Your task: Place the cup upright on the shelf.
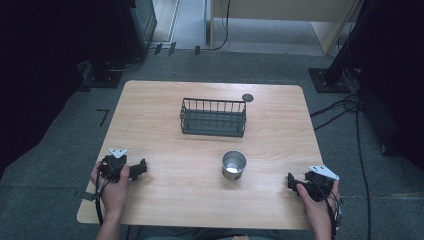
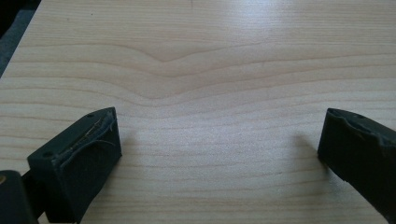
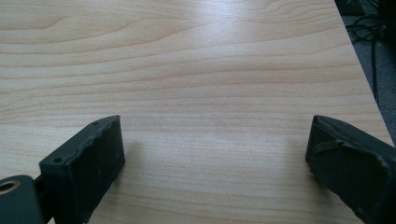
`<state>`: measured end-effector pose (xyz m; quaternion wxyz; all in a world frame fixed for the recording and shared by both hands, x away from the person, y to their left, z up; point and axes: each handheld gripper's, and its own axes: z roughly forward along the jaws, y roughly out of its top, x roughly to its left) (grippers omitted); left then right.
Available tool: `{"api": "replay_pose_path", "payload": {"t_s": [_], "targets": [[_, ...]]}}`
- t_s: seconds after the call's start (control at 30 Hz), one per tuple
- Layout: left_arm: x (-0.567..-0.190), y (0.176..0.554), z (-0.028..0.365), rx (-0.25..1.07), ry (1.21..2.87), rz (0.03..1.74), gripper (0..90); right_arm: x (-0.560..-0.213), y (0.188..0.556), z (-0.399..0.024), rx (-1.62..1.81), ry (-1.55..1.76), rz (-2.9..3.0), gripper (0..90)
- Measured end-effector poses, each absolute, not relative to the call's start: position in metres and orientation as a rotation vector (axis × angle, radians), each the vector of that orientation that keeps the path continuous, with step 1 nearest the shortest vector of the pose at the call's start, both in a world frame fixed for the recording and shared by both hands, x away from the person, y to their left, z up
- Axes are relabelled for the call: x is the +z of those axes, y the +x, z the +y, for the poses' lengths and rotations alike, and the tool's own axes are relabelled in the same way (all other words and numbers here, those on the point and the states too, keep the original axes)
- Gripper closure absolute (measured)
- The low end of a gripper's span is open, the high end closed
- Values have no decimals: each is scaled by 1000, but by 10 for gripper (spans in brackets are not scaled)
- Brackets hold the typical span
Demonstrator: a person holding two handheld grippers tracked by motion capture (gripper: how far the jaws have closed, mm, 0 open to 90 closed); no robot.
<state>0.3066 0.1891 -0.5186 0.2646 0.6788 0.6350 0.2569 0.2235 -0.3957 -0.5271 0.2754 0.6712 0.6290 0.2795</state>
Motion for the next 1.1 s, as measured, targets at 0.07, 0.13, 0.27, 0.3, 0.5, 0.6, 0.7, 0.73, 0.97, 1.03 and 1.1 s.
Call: {"api": "replay_pose_path", "payload": {"t_s": [0.07,0.13,0.27,0.3,0.5,0.6,0.7,0.73,0.97,1.03,1.1], "targets": [[-519,307,189,694,1834,1716,0,-527,224,-396,751,1804,1690,39],[-519,307,189,694,1835,1716,0,-527,224,-396,752,1804,1691,39],[-519,307,189,694,1834,1716,0,-527,224,-395,750,1802,1704,24],[-519,307,189,694,1835,1716,0,-527,224,-395,751,1803,1703,25],[-519,307,189,694,1834,1716,0,-525,222,-386,767,1807,1737,25],[-519,307,189,694,1834,1716,0,-522,222,-377,782,1782,1759,26],[-519,307,189,694,1834,1716,0,-518,222,-365,815,1755,1784,26],[-519,307,189,694,1835,1716,0,-517,222,-363,818,1749,1790,25],[-519,307,189,694,1834,1716,0,-511,224,-350,852,1715,1810,27],[-519,307,189,694,1834,1716,0,-509,224,-345,860,1701,1821,27],[-519,307,189,694,1834,1716,0,-507,225,-339,871,1680,1833,27]]}}
